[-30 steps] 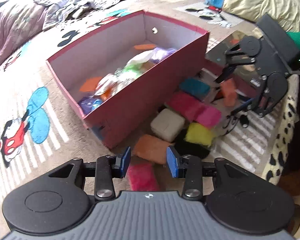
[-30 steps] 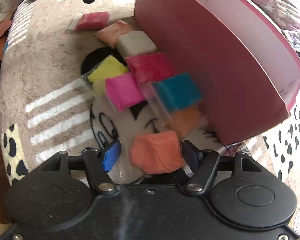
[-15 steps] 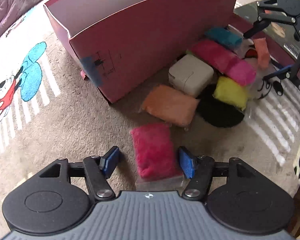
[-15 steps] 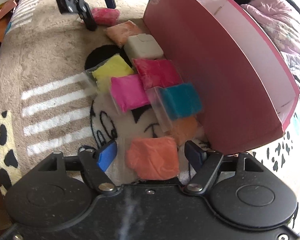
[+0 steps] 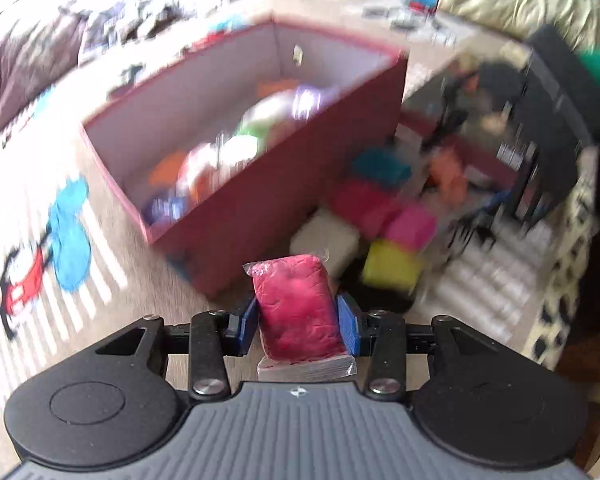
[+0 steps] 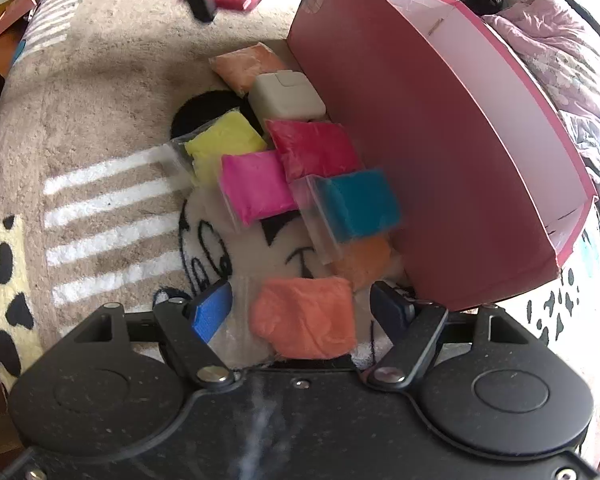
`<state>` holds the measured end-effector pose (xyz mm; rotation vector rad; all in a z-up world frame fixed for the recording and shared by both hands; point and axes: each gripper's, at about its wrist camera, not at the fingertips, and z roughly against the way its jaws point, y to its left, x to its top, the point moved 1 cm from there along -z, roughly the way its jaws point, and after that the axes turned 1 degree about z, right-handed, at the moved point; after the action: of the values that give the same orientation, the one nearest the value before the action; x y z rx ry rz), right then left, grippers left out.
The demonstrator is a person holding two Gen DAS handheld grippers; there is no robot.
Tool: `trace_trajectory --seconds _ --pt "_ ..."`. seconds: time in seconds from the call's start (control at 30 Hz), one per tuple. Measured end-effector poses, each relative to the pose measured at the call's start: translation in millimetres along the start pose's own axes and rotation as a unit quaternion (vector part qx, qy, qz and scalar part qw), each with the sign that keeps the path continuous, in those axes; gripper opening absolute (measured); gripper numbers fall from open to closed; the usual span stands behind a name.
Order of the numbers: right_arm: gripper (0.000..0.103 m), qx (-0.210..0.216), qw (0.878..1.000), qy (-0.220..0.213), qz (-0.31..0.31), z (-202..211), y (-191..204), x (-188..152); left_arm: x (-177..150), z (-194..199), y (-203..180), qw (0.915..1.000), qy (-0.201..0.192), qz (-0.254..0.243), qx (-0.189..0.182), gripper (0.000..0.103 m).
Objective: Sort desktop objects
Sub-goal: 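Lift the red bag with the left gripper and carry it over the box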
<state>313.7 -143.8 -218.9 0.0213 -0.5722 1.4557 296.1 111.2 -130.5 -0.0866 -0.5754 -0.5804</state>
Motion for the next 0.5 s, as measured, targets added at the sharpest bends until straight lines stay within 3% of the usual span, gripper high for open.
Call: trace_trajectory --seconds 0.2,0.33,0.5 --pt "0.077 -0.006 1.0 0.004 0.006 -7 5 4 40 33 6 0.9944 -0.098 0.039 0.012 0.041" --pt "0.081 -0.007 1.0 0.007 -0.01 -10 2 4 61 41 14 0.9837 -0.155 0.081 0.04 0.041" --pt "0.084 -0.008 1.0 0.003 -0.025 -12 0 1 81 37 25 0.9663 -0.195 0.143 0.086 0.041"
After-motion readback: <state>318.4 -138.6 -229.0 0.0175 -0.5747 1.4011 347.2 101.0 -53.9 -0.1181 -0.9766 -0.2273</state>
